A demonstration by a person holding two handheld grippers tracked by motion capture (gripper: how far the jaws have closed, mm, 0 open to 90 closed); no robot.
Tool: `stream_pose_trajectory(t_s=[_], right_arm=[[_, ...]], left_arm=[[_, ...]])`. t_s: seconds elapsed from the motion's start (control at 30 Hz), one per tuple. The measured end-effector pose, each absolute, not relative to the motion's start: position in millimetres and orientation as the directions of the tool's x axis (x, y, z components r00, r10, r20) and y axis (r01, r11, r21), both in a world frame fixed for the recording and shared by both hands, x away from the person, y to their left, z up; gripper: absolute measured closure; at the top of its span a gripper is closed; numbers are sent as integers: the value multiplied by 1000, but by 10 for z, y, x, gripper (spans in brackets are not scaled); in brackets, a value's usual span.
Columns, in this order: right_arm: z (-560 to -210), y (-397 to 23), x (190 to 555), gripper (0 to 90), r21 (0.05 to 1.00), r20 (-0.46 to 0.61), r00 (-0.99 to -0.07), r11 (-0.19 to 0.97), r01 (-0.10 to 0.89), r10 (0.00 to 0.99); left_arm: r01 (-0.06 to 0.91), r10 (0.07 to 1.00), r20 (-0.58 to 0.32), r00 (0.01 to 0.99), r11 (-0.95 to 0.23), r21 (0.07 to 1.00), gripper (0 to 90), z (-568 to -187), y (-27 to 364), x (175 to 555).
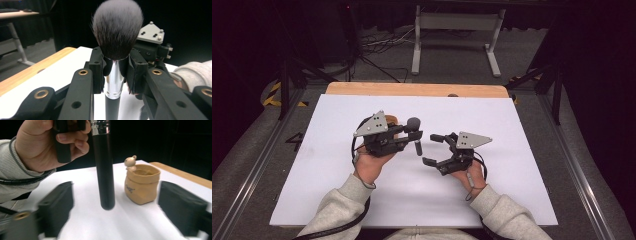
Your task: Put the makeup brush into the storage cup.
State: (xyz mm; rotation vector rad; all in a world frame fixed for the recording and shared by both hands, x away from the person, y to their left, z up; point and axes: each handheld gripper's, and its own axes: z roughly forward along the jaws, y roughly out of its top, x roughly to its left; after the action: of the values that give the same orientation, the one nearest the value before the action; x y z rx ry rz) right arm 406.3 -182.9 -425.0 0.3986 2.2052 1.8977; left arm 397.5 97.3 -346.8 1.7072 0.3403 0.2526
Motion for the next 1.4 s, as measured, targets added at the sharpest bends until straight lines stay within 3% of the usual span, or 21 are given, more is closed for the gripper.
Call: stream_pose_trajectory(t_s=[0.33,1.4], right_arm=[[-4144,-2059,3993,20,988,27,-925,131,82,378],[-4050,-2544,3763,13,987,36,-893,123,102,449]], left_arm=[[94,452,-17,892,-148,984,703,-3385,1120,4070],[151,766,-34,642,-83,985,702,-3258,1367,4370]])
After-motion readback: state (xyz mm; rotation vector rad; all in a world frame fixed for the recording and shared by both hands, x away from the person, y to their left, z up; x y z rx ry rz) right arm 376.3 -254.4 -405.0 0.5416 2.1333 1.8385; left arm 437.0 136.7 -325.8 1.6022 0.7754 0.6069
